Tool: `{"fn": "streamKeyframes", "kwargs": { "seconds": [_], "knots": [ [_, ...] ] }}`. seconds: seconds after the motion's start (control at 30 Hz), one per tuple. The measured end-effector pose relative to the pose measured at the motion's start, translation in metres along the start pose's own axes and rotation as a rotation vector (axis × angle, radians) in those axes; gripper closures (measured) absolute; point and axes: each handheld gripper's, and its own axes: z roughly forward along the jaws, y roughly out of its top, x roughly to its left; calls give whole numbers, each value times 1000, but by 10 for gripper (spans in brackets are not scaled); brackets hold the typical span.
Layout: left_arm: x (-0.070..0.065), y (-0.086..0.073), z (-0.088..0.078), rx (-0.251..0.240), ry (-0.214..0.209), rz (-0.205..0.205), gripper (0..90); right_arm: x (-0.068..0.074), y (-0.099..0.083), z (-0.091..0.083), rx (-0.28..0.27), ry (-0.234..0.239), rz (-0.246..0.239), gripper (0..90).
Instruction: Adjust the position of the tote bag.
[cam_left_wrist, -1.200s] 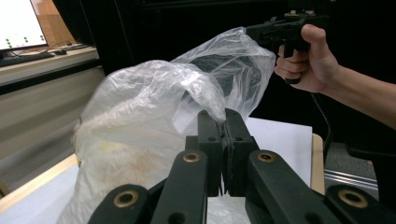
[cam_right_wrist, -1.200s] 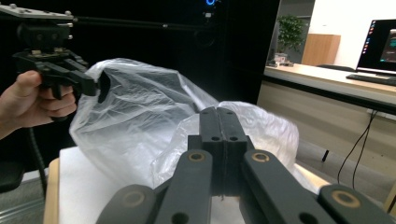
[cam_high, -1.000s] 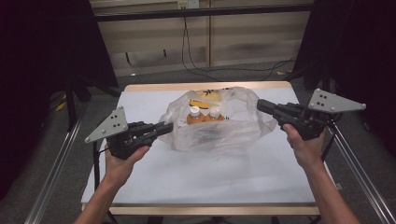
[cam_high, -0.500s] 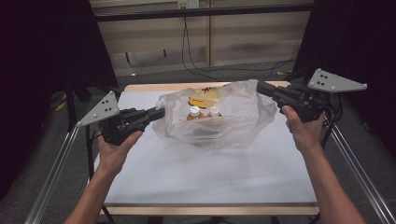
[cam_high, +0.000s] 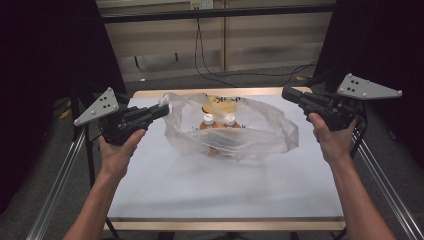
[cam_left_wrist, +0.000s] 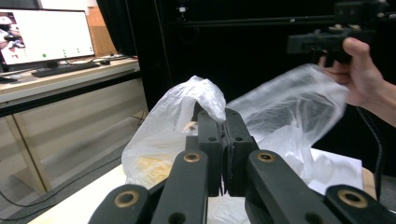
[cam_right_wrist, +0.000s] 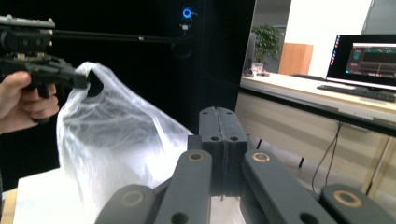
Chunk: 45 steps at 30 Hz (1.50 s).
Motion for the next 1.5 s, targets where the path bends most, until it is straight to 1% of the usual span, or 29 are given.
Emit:
{"fn": "streamKeyframes", "kwargs": {
  "seconds": [0.03, 0.13, 0.17, 0.2, 0.27, 0.3, 0.37, 0.4, 0.43, 0.47, 0.57, 0.63, 0.67, 0.73, 0.83, 0.87, 0.93, 0.97, 1.03, 1.1, 1.17, 1.27, 1.3, 1.33, 1.37, 1.4, 1.43, 1.47, 1.5],
  "knots": [
    [3, 0, 1, 2, 13, -3, 884, 1, -2, -2, 3, -6, 3, 829],
    [9, 1, 3, 2, 16, -9, 885, 4, -9, -10, 22, 1, 12, 768],
    [10, 1, 4, -10, 24, -14, 885, 6, -11, -12, 38, 11, 9, 727],
    [12, 2, 5, -13, 20, -21, 885, 10, -14, -14, 46, 15, 9, 698],
    [14, 3, 7, -18, 25, -24, 885, 18, -20, -18, 65, 31, 5, 654],
    [15, 3, 7, -8, 20, -18, 885, 22, -24, -19, 76, 42, 7, 625],
    [16, 3, 9, -18, 25, -26, 885, 30, -33, -21, 97, 70, 9, 622],
    [16, 3, 9, -18, 25, -26, 885, 30, -33, -21, 97, 70, 9, 622],
    [17, 4, 10, -8, 32, -19, 885, 40, -42, -21, 135, 91, -2, 621],
    [17, 4, 10, -8, 32, -19, 885, 45, -45, -21, 151, 109, 3, 615],
    [18, 5, 11, -17, 28, -21, 885, 55, -53, -20, 189, 126, -4, 570],
    [18, 4, 11, -11, 25, -16, 885, 59, -55, -22, 198, 130, -11, 534],
    [18, 4, 11, -11, 26, -17, 885, 59, -55, -22, 198, 130, -11, 534],
    [18, 4, 12, -20, 28, -26, 885, 64, -56, -25, 201, 146, -11, 484],
    [19, 4, 12, -13, 26, -22, 885, 69, -59, -25, 222, 159, -17, 427],
    [19, 4, 12, -13, 26, -22, 885, 69, -59, -25, 222, 159, -17, 427],
    [19, 4, 12, -13, 25, -23, 885, 74, -66, -19, 267, 155, -39, 381],
    [19, 4, 12, -14, 23, -23, 885, 74, -66, -19, 267, 155, -39, 381],
    [19, 4, 13, -14, 22, -23, 885, 74, -72, -13, 289, 172, -38, 358],
    [20, 4, 12, -9, 20, -25, 885, 73, -75, -8, 307, 172, -40, 368],
    [21, 4, 12, -20, 21, -33, 885, 73, -78, -4, 326, 165, -48, 403],
    [22, 4, 11, -11, 22, -20, 885, 72, -80, 1, 348, 183, -55, 517],
    [21, 4, 11, -17, 24, -25, 885, 72, -81, 2, 360, 188, -59, 558],
    [21, 4, 11, -17, 24, -25, 885, 72, -81, 2, 360, 188, -59, 558],
    [22, 5, 10, -7, 14, -14, 885, 71, -83, 5, 369, 204, -55, 702],
    [23, 4, 9, -9, 6, -12, 885, 72, -83, 5, 373, 210, -58, 756],
    [22, 4, 10, -19, 7, -29, 885, 72, -82, 6, 367, 217, -60, 812],
    [23, 4, 9, -12, 13, -21, 885, 72, -80, 6, 358, 222, -61, 851],
    [24, 4, 9, -10, 20, -13, 885, 71, -77, 6, 351, 222, -61, 866]
  ]
}}
